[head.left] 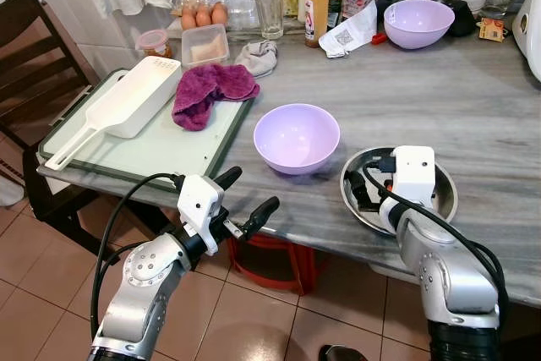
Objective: Setting the table
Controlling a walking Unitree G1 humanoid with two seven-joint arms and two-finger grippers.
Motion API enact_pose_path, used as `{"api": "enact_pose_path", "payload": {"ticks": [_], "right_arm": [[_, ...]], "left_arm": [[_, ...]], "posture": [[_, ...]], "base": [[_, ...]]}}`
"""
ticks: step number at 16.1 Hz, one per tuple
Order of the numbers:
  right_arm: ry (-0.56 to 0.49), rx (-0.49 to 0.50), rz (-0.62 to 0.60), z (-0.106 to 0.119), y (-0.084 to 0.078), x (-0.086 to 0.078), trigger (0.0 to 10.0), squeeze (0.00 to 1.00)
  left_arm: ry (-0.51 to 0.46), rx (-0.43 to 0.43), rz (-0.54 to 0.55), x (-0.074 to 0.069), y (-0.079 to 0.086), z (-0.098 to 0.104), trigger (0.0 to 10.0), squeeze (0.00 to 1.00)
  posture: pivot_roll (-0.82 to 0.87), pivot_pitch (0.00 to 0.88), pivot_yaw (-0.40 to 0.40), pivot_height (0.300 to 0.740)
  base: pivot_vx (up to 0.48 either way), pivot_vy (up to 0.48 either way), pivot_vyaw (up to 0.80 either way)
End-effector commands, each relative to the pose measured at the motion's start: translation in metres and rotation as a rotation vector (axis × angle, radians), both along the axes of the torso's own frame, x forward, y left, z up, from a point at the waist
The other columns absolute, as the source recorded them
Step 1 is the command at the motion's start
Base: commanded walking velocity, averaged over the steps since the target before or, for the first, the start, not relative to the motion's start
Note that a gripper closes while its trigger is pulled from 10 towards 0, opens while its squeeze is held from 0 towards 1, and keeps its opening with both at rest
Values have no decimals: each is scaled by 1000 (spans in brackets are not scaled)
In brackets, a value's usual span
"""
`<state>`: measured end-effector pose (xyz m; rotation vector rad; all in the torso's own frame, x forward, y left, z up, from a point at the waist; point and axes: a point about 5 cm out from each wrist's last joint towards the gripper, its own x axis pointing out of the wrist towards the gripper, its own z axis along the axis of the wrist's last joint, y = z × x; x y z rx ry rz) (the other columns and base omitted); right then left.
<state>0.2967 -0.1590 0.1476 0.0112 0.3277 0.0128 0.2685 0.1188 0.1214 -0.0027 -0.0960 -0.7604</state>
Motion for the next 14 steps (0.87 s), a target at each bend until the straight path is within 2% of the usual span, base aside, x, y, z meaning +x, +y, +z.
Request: {"api": "enact_pose_path", "payload": {"ticks": [1, 8, 14], "right_arm": [[-8, 19, 28, 1, 7, 2, 10000, 0], [-43, 65, 55, 1, 16, 7, 10000, 0], [-115, 67, 19, 8, 4, -7, 10000, 0]], "left_arm": [[7, 26, 20, -1, 6, -2, 10000, 0], [8, 25, 22, -1, 6, -2, 10000, 0], [12, -16, -28, -5, 11, 3, 10000, 0]], "posture": [[-203, 150, 128, 740], [-199, 152, 128, 740], [-200, 148, 120, 740]], "base": [[0, 0, 0], [0, 0, 0], [0, 0, 0]]}}
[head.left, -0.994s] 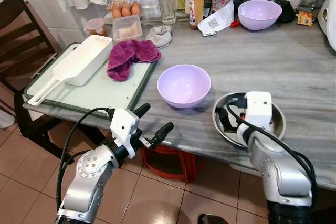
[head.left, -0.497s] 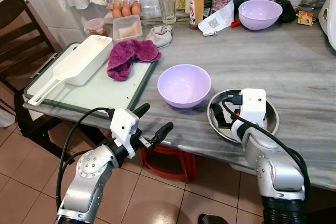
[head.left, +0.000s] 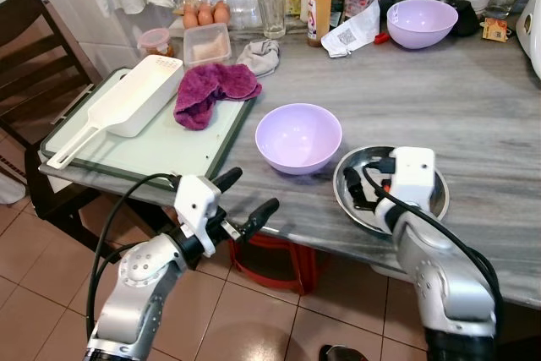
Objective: Setting the table
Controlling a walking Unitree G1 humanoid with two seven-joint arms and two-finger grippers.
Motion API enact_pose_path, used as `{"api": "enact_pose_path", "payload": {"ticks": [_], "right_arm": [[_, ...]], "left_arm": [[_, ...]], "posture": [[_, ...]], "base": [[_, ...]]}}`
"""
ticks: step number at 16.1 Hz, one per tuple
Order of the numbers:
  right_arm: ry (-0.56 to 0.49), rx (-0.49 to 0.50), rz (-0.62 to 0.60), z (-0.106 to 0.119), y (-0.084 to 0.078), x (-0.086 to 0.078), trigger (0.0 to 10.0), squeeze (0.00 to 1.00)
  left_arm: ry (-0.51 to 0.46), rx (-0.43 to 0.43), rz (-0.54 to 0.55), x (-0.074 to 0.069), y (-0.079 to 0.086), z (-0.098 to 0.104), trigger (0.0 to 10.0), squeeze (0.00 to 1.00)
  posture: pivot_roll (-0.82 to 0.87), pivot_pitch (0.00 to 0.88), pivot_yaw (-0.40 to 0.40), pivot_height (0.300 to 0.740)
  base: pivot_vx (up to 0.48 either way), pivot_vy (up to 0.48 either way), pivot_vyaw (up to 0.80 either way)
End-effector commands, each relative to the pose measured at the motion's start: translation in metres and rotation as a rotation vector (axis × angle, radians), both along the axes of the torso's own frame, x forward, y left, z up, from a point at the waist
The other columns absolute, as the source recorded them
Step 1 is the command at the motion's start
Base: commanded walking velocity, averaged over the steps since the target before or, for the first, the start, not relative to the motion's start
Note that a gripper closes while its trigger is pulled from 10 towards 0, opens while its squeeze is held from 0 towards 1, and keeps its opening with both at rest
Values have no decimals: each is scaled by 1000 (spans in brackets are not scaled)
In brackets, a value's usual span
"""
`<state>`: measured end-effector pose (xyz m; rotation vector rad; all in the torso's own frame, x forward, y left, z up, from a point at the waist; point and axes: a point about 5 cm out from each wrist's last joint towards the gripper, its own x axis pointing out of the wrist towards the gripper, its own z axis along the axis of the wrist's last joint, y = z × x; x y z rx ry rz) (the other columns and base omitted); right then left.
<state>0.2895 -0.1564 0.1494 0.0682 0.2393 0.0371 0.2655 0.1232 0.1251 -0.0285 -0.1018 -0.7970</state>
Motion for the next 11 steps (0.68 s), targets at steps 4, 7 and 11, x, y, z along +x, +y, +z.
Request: {"api": "enact_pose_path", "payload": {"ticks": [4, 7, 11], "right_arm": [[-186, -28, 13, 27, 3, -7, 10000, 0], [-286, -133, -49, 41, 0, -8, 10000, 0], [-382, -132, -34, 52, 5, -7, 10000, 0]], "left_arm": [[47, 20, 214, 13, 25, -5, 10000, 0], [38, -8, 414, 21, 35, -2, 10000, 0], [54, -29, 510, 18, 37, -4, 10000, 0]], "posture": [[-205, 139, 124, 740], [-197, 132, 126, 740], [-183, 124, 116, 740]], "base": [[0, 0, 0], [0, 0, 0], [0, 0, 0]]}}
